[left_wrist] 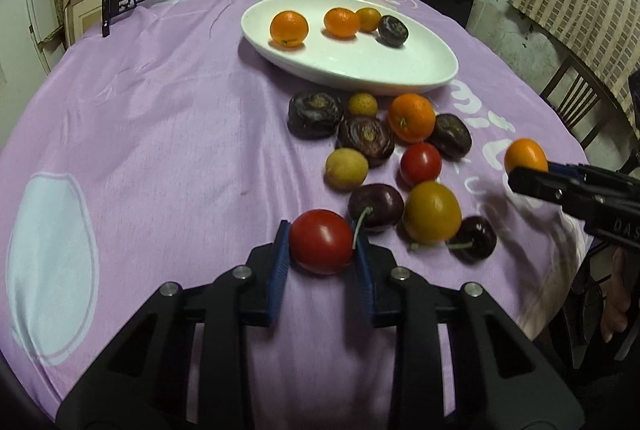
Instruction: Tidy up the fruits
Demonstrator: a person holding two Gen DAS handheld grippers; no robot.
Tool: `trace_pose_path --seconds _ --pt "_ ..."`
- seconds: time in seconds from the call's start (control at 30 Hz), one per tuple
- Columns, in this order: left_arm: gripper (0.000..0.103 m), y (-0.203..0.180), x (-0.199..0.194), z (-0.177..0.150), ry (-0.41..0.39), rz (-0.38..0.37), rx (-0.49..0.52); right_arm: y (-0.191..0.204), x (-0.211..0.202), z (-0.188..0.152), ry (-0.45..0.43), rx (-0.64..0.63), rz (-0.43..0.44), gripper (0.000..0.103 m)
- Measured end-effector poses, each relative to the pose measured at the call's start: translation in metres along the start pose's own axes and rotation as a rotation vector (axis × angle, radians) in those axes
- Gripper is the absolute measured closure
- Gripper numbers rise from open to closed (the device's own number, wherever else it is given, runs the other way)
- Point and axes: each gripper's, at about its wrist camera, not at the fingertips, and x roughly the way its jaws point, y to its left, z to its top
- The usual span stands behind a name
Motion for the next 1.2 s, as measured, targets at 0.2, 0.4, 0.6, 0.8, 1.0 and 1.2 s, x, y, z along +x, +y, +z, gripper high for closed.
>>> trace_pose_path --seconds 0.2,0.4,0.6,0.8,1.0,1.2 --pt "0.070 0.001 -0.004 -0.004 0.018 -0.004 0.011 0.013 -0.001 -0.001 0.001 -0.032 0.013 0.067" --pt "0.054 0.001 -0.014 -0.014 0.027 -0.042 0.026 0.014 -0.001 -0.001 0.002 -0.027 0.012 0.067" --pt "0.054 0.008 -0.026 -0.011 0.002 -0.027 -0.005 0.017 -0.002 -0.003 0.006 -0.038 0.018 0.067" --pt "0.053 0.023 -0.026 0.001 -0.014 -0.001 -0.050 0.017 -0.003 -0.003 0.001 -0.033 0.019 0.067" --pt "0.048 0.011 -0.015 0.006 -0.004 -0.021 -0.022 0.019 -0.005 -0.004 0.002 -0.039 0.021 0.067" --pt "0.040 -0.003 -0.001 0.000 0.032 -0.039 0.001 0.018 -0.006 -0.005 -0.001 -0.036 0.024 0.067"
